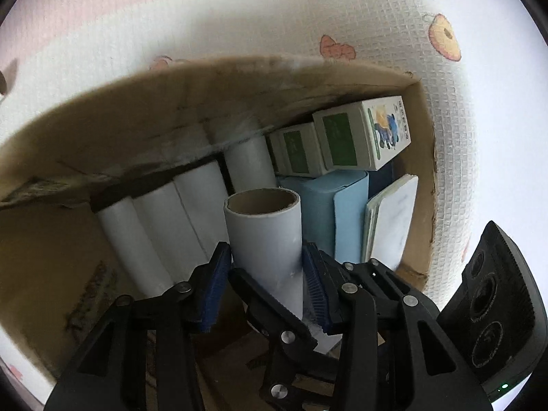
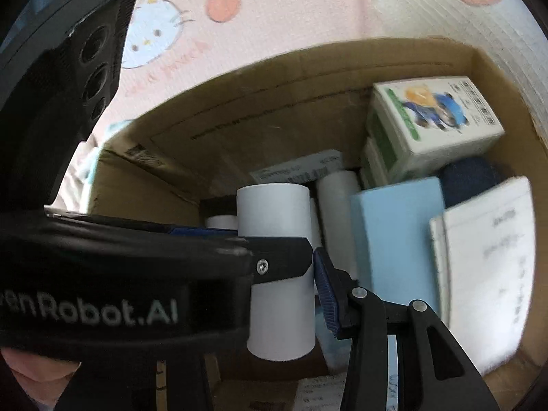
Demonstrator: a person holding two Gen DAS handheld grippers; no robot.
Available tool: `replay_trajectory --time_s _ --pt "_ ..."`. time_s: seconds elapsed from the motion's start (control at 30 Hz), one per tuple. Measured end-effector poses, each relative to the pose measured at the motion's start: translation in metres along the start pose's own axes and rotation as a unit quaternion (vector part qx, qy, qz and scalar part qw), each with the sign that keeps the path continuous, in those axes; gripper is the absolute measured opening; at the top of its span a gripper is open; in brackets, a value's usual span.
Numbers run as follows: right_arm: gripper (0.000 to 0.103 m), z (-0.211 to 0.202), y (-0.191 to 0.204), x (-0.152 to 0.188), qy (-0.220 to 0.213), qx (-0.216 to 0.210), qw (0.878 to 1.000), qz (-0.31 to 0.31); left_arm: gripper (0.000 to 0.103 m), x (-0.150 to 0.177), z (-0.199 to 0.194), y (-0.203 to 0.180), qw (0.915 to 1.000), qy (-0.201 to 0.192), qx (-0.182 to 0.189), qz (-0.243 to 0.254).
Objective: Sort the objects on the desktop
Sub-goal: 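Lower the tube into the box beside the standing tubes, open right gripper, then withdraw the right tool from the box back toward the tube pile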
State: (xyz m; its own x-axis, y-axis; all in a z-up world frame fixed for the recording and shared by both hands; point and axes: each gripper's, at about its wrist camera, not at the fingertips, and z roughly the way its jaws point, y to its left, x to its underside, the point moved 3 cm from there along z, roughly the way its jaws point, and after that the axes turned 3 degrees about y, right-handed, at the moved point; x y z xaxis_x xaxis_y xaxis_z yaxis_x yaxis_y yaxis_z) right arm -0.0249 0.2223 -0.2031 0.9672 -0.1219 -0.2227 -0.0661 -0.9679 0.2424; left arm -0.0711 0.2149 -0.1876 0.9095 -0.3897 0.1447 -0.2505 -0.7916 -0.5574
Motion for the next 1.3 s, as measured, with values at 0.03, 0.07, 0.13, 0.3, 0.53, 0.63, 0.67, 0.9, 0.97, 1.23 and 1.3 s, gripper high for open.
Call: replay_trajectory --time_s 0.03,0.07,0.13,0.3,0.53,0.63,0.67,0.9,0.97,1.23,1.3 --pt "0.041 -0.001 -0.003 0.0 0.003 0.003 1.0 0.003 0.047 0.0 0.001 -0.002 1.0 0.0 -0.001 0.0" --pt "0.041 -0.001 -0.005 0.001 0.004 0.003 1.0 0.004 0.047 0.001 0.003 -0.004 1.0 0.002 -0.002 0.001" --pt "0.041 -0.003 -0.01 0.003 0.007 0.006 1.0 0.011 0.047 0.002 0.006 -0.007 1.0 0.008 -0.003 0.002" --pt "0.041 -0.017 -0.013 0.008 -0.004 0.013 1.0 0.01 0.046 -0.001 0.013 0.006 0.9993 0.003 -0.034 -0.016" --pt "0.041 -0.046 -0.017 0.017 -0.02 0.038 0.999 0.001 0.046 -0.004 0.014 0.008 0.9992 -0.014 -0.025 -0.028" --pt "0.041 -0.056 -0.017 0.021 -0.034 0.091 0.995 -0.016 0.046 -0.007 0.014 0.012 0.998 -0.033 -0.044 -0.031" --pt "0.041 -0.059 -0.018 0.023 -0.035 0.103 0.994 -0.019 0.046 -0.008 0.013 0.013 0.9976 -0.04 -0.045 -0.035" --pt "0.041 -0.063 -0.015 0.033 -0.031 0.141 0.989 -0.042 0.046 -0.013 0.01 0.016 0.9949 -0.065 -0.052 -0.057" --pt "0.041 -0.063 -0.009 0.037 -0.031 0.162 0.985 -0.053 0.057 -0.013 0.01 0.016 0.9947 -0.062 -0.053 -0.064" --pt "0.041 -0.064 -0.003 0.051 -0.022 0.184 0.979 -0.082 0.059 -0.004 0.006 0.017 0.995 -0.04 -0.057 -0.072" --pt "0.041 -0.064 -0.001 0.052 -0.022 0.186 0.978 -0.087 0.028 0.001 0.003 0.021 0.9937 -0.045 -0.055 -0.086"
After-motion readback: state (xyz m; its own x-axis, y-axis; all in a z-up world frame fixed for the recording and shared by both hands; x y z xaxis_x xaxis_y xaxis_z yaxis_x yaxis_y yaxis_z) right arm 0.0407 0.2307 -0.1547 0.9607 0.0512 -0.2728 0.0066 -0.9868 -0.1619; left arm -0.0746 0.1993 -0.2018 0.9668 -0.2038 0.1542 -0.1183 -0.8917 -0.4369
